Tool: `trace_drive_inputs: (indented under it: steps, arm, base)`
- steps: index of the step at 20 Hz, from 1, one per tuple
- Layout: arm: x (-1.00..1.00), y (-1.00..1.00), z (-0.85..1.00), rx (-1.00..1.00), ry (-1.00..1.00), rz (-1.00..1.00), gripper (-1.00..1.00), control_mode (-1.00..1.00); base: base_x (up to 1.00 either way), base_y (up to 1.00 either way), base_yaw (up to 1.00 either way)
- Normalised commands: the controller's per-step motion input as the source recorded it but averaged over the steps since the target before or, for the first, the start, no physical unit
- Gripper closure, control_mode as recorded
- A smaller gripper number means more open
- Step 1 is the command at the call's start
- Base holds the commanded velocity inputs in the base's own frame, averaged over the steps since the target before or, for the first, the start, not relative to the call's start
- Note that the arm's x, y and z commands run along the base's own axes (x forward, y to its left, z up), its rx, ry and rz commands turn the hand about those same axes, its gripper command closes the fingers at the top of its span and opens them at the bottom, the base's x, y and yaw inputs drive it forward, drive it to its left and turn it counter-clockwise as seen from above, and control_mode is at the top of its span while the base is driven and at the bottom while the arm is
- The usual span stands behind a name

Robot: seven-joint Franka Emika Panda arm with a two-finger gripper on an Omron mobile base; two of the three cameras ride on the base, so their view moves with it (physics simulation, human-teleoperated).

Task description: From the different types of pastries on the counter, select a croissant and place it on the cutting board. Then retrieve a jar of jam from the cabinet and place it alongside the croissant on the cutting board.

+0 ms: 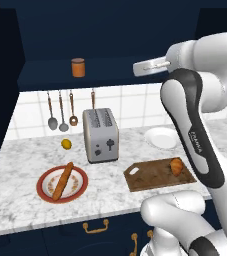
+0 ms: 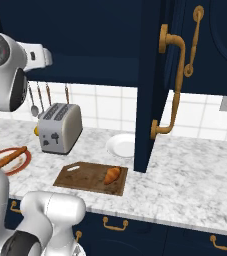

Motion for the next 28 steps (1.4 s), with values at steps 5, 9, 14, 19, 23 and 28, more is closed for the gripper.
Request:
trace_drive_inputs:
  steps: [5,9,14,19,23,28]
  arm:
    - [0.12,0.11,0.0,0.01,-0.01,0.0,-1.0,-1.0]
    - [0.0,-0.01,-0.16,0.15,-0.07,0.0,-1.0,-1.0]
    - [0.03,0.0,-0.34,0.15,-0.01,0.0,-1.0,-1.0]
    - [0.18,0.07,-0.07,0.04,0.01,0.0,-1.0,-1.0]
    - [0.25,0.24,0.33,-0.01,0.06,0.0,-1.0,-1.0]
    - [0.04,0.19,0.31,-0.03,0.05,0.0,-1.0,-1.0]
  base:
    - [0.0,0.0,0.0]
    - [0.0,0.0,0.0]
    - [0.0,0.0,0.0]
    - [0.0,0.0,0.0]
    - [0.0,0.0,0.0]
    - [0.0,0.0,0.0]
